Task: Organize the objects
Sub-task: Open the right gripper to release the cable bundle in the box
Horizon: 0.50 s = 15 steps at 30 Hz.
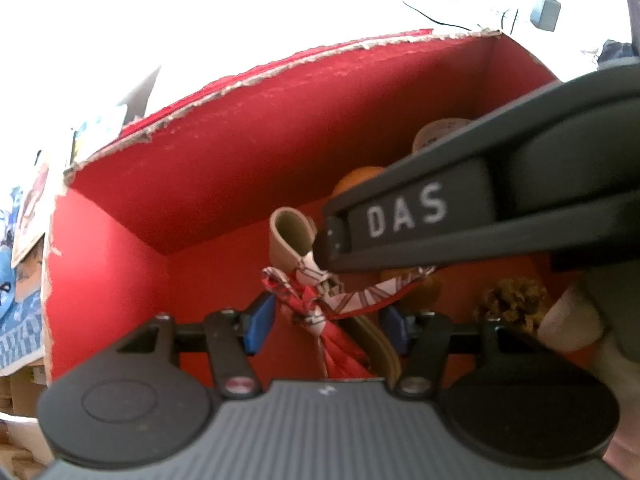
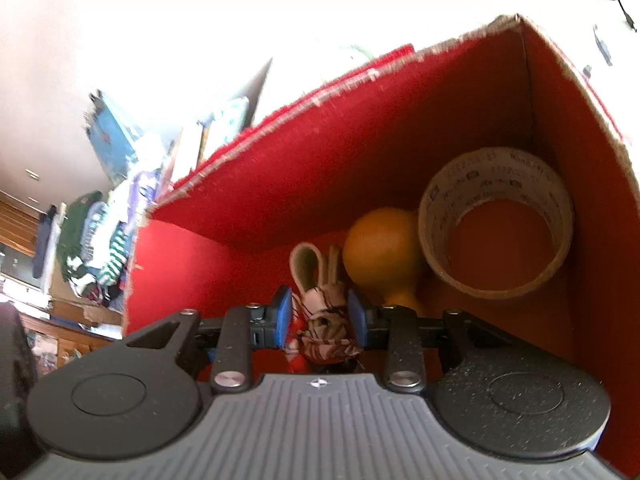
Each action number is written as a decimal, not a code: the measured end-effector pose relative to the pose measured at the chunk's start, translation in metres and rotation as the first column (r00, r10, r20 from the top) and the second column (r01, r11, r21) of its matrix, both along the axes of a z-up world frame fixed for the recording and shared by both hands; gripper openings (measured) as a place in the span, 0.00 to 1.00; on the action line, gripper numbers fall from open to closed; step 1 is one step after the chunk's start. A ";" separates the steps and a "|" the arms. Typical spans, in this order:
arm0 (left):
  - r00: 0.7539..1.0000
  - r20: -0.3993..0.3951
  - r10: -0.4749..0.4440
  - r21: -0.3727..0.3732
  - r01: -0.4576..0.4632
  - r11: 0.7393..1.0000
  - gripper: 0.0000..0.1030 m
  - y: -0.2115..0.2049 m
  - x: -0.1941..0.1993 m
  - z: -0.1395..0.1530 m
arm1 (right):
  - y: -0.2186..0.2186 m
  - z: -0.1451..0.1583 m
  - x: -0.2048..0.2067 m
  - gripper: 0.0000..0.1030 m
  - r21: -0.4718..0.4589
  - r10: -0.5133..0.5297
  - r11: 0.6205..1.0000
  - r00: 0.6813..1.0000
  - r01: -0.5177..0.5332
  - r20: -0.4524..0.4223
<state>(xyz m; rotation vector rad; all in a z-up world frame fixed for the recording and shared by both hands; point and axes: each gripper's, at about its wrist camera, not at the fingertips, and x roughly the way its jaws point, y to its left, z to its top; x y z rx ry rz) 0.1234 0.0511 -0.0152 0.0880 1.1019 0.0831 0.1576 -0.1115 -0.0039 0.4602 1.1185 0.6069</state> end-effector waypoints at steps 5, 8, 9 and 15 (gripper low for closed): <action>1.000 0.006 0.014 0.013 -0.014 1.000 0.59 -0.002 0.005 0.000 | -0.006 0.001 0.000 0.34 0.018 -0.019 1.000 1.000 0.019 0.010; 1.000 0.009 0.030 0.009 -0.030 1.000 0.59 -0.002 0.008 0.000 | -0.007 0.003 -0.003 0.34 0.036 -0.020 0.999 0.999 0.019 0.029; 0.999 0.012 0.035 0.009 -0.036 0.999 0.59 -0.002 0.009 0.000 | -0.008 0.004 -0.004 0.34 0.039 -0.022 0.999 0.999 0.020 0.035; 0.998 0.025 0.065 0.025 -0.065 0.998 0.59 -0.004 0.015 0.000 | -0.012 0.000 -0.003 0.34 0.045 -0.028 0.999 0.999 0.027 0.042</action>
